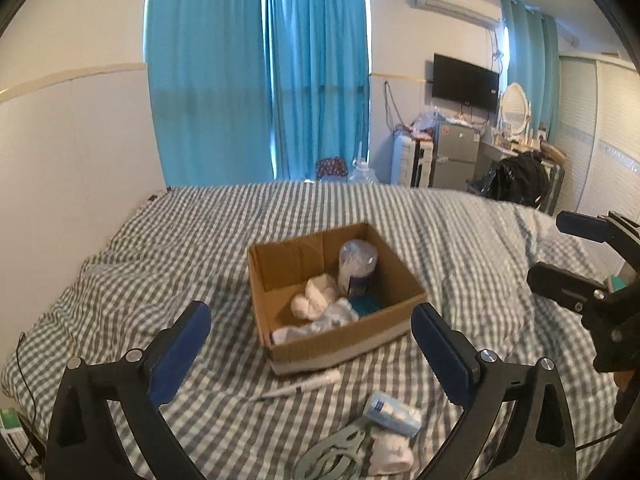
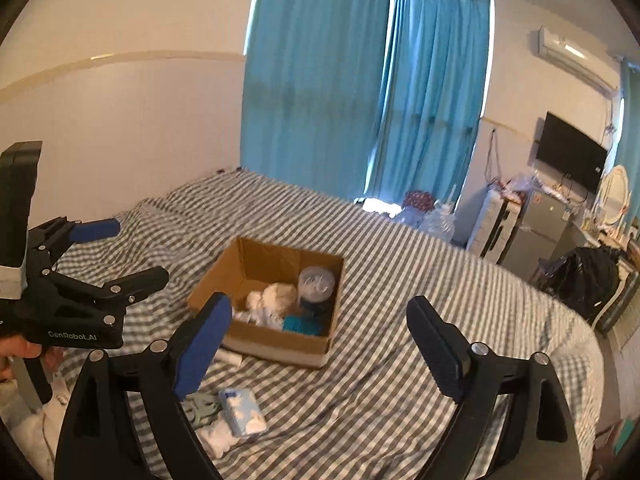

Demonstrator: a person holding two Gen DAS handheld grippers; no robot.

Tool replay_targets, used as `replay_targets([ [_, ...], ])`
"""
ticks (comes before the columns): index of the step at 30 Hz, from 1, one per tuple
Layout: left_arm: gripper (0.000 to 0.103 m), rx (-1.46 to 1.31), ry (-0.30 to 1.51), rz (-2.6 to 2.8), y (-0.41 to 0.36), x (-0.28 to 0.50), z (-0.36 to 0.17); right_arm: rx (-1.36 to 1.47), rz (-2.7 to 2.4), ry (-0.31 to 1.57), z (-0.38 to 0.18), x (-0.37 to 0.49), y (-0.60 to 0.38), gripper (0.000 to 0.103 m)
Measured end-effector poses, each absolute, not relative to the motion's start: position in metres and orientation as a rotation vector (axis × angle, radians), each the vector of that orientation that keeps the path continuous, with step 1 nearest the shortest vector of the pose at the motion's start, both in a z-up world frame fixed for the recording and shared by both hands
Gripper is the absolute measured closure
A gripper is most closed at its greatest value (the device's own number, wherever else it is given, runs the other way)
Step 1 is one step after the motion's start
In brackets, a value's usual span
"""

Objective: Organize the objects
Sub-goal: 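Grasp the blue tissue pack with the right tool while the left tool grasps the teal headband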

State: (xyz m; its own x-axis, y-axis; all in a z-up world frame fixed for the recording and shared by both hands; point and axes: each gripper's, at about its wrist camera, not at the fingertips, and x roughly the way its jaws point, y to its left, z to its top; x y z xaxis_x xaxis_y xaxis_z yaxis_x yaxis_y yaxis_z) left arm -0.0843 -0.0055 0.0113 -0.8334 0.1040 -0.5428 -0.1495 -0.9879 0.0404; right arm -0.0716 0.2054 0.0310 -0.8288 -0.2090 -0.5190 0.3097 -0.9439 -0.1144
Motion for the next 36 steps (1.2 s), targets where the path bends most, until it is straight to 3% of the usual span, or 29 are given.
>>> replay_targets([
  [5, 0.0, -0.934, 0.153, 2.904, -0.009, -0.083, -0.031, 0.839, -2.705, 0.289, -0.012, -0.083, 0.201, 0.003],
  [12, 0.0, -1.201, 0.142, 2.817, -0.014, -0.082, -0.122, 1.03, -2.576, 0.246, -0.087, -0.096, 0.189, 0.003],
  [17, 0.0, -1.375, 0.232, 2.775, -0.013, -0.08, -0.167, 1.165, -2.447, 0.233, -0.139, -0.105, 0.175, 0.004],
  [25, 0.0, -1.452, 0.242, 2.682, -0.011, -0.074, -0.191, 1.326, -2.332, 0.246, -0.191, -0.13, 0.157, 0.026],
  [28, 0.0, -1.472, 0.243, 2.651, -0.008, -0.077, -0.197, 1.386, -2.269, 0.221, -0.207, -0.14, 0.15, 0.041],
  [36, 0.0, -1.472, 0.295, 2.612, 0.008, -0.074, -0.201, 1.386, -2.312, 0.207, -0.208, -0.138, 0.159, 0.045],
])
